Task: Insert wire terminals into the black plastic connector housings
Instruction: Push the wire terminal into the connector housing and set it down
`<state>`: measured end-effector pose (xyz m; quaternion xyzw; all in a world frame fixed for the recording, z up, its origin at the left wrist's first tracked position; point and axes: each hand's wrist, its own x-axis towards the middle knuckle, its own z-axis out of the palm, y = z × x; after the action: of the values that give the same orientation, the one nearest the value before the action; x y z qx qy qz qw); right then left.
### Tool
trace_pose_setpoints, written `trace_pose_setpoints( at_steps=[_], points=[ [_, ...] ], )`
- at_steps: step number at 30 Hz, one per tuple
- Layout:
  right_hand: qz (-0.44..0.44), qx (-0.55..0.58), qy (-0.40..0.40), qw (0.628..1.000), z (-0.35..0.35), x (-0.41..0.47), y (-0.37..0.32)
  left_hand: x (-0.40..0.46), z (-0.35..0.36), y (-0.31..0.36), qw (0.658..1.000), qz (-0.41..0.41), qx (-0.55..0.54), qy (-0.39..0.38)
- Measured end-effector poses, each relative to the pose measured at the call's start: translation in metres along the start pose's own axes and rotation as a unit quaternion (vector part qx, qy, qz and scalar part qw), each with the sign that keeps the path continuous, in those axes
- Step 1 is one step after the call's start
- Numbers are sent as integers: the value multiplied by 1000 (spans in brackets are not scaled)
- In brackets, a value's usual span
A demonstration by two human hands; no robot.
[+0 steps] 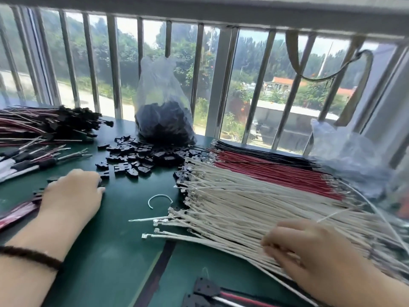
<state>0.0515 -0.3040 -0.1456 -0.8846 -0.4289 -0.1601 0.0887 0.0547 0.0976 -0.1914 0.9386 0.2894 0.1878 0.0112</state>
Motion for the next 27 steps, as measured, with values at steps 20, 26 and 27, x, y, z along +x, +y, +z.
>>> trace_pose_setpoints(
  at_steps=[20, 26, 27],
  points=[
    [-19, -73, 57, 996, 6, 4, 46, -135, -48, 107, 795, 203, -534, -204],
    [26, 134, 263, 955, 6, 10, 19, -138, -41, 109, 778, 169, -572, -199],
    [9, 156, 260, 953, 4, 9, 10, -138, -41, 110, 773, 169, -578, -199]
  ],
)
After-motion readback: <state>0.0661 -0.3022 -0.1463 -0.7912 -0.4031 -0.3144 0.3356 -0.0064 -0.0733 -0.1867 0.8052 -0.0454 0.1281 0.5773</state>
